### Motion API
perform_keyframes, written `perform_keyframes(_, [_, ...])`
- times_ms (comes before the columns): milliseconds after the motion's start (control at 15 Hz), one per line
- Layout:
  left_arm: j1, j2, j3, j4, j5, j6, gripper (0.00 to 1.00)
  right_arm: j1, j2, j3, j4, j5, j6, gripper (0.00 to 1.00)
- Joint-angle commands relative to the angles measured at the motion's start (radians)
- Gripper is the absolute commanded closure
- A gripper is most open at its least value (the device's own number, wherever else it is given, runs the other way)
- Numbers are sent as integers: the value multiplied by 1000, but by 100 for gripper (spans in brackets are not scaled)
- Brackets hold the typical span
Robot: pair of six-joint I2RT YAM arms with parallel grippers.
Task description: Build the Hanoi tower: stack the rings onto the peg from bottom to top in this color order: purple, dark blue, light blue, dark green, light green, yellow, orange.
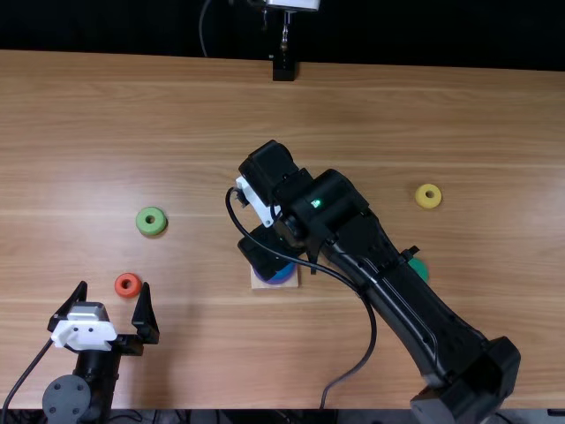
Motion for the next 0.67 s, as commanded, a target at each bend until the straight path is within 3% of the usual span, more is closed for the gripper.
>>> perform_keyframes(0, [6,-12,-32,-1,16,8,0,0,13,8,39,5,12,0])
perform_keyframes(67, [6,-12,-32,-1,16,8,0,-2,13,8,116,7,43,0])
perform_keyframes(200, [6,-12,-32,-1,16,8,0,-27,13,3,263,10,190,0])
perform_keyframes(267, [6,-12,-32,-1,16,8,0,-79,13,-6,330,10,249,0])
perform_keyframes(333, [6,-12,-32,-1,16,8,0,-119,13,-12,381,10,282,0])
perform_keyframes(467, [6,-12,-32,-1,16,8,0,-161,15,-31,420,10,286,0])
perform_keyframes(600, [6,-12,-32,-1,16,8,0,-217,15,-78,422,7,271,0])
